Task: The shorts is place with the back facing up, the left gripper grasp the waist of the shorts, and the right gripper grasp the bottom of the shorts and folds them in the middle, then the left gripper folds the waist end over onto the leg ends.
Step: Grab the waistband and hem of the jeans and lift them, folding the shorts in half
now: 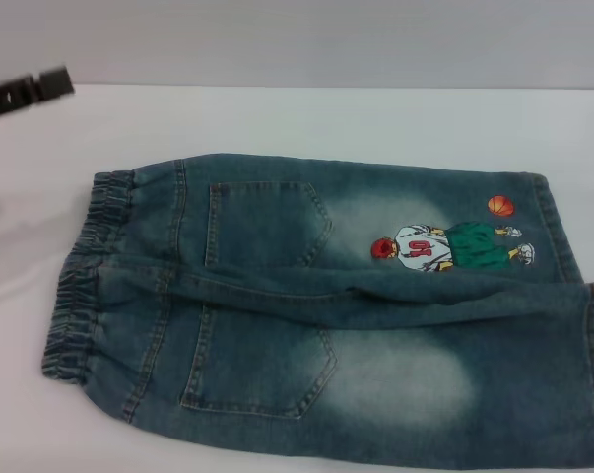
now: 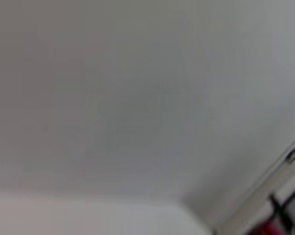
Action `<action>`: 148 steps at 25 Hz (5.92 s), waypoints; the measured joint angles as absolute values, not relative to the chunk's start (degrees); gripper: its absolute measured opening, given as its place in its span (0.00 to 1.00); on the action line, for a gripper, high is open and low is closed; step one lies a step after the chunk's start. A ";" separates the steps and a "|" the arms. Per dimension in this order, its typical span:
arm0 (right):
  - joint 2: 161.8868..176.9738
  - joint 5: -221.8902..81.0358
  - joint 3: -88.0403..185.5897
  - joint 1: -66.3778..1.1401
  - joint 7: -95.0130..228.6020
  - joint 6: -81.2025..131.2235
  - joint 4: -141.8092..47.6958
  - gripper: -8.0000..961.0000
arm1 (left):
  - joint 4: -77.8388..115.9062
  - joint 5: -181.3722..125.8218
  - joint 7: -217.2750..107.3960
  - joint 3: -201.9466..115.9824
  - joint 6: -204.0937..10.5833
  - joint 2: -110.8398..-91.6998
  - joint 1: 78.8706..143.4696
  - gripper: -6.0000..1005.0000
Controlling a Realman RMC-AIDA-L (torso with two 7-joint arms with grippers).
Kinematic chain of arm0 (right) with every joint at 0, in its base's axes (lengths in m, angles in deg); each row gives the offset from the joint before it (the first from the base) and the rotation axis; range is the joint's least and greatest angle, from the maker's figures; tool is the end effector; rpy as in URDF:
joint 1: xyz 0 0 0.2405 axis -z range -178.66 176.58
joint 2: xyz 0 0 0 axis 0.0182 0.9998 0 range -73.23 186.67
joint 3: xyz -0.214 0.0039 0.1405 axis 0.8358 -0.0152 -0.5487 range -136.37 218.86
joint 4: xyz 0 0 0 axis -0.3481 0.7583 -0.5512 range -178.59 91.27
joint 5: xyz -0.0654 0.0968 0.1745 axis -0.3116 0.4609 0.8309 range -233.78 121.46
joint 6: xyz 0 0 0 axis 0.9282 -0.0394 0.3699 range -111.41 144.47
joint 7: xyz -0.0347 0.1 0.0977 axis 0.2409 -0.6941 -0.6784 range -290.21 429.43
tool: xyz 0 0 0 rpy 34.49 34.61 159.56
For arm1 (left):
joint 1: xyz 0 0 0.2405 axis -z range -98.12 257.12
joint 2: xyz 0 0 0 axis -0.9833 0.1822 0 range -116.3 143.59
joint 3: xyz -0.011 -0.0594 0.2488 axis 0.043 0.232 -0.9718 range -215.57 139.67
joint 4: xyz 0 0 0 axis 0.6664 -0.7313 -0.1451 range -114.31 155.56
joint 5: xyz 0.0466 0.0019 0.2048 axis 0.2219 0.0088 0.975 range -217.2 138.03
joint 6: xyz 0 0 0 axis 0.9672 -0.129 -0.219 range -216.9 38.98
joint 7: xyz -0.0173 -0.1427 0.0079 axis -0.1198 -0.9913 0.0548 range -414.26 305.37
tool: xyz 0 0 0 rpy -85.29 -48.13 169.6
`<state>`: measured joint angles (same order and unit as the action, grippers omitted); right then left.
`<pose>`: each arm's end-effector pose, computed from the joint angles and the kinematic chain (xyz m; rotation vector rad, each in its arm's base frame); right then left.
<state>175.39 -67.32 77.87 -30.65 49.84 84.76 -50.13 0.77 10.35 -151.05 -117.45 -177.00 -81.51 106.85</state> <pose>0.3734 0.3459 0.0983 -0.9385 0.6613 0.8460 -0.2897 0.3496 0.1233 -2.3421 -1.1254 -1.1897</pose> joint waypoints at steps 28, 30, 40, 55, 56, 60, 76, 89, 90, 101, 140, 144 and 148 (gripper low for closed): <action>175.27 -67.32 77.01 -31.16 50.18 83.58 -51.58 0.58 | -12.03 79.84 -180.17 -90.10 -182.99 -85.73 106.05 0.83; 175.27 -67.32 77.01 -31.18 50.19 83.59 -51.59 0.58 | -12.06 81.33 -181.14 -90.06 -181.76 -85.94 106.05 0.83; 175.27 -67.32 77.02 -31.19 50.25 83.59 -51.66 0.58 | -12.06 84.23 -181.75 -89.68 -180.70 -86.04 106.03 0.83; 175.20 -67.32 77.02 -31.08 50.36 83.59 -51.66 0.58 | -12.07 86.35 -182.25 -89.45 -180.07 -87.21 106.39 0.83; 175.20 -67.32 77.02 -31.05 50.36 83.59 -51.66 0.59 | -12.07 86.36 -182.27 -89.45 -180.05 -87.23 106.40 0.83; 175.19 -67.32 77.02 -30.95 50.36 83.59 -51.66 0.59 | -12.07 86.36 -182.30 -89.46 -180.03 -87.39 106.40 0.83; 175.18 -67.32 77.02 -30.53 50.37 83.59 -51.90 0.58 | -12.00 86.36 -182.42 -89.45 -180.46 -88.17 106.61 0.83; 175.19 -67.32 77.01 -30.39 50.36 83.57 -51.93 0.58 | -12.27 85.99 -182.37 -87.83 -180.46 -88.78 106.67 0.83; 175.19 -67.32 77.01 -30.35 50.37 83.54 -51.93 0.58 | -12.35 85.98 -182.33 -87.55 -180.46 -88.80 106.67 0.83; 175.19 -67.32 77.02 -29.90 50.37 83.50 -51.92 0.58 | -12.31 86.27 -182.33 -87.23 -179.57 -88.84 107.25 0.83; 175.19 -67.32 77.02 -30.22 50.35 83.15 -51.65 0.58 | -12.46 86.73 -179.56 -87.33 -183.67 -89.27 107.47 0.82; 175.19 -67.32 77.01 -30.13 50.19 83.00 -51.66 0.58 | -12.59 86.80 -179.50 -87.30 -184.13 -89.35 107.62 0.82; 175.19 -67.32 77.02 -30.07 50.05 82.97 -51.66 0.58 | -12.52 87.01 -179.46 -87.58 -183.93 -89.35 107.64 0.82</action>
<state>175.19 -67.32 77.02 -30.07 50.05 82.97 -51.66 -12.52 87.01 -179.46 -87.58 -183.93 -89.35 107.64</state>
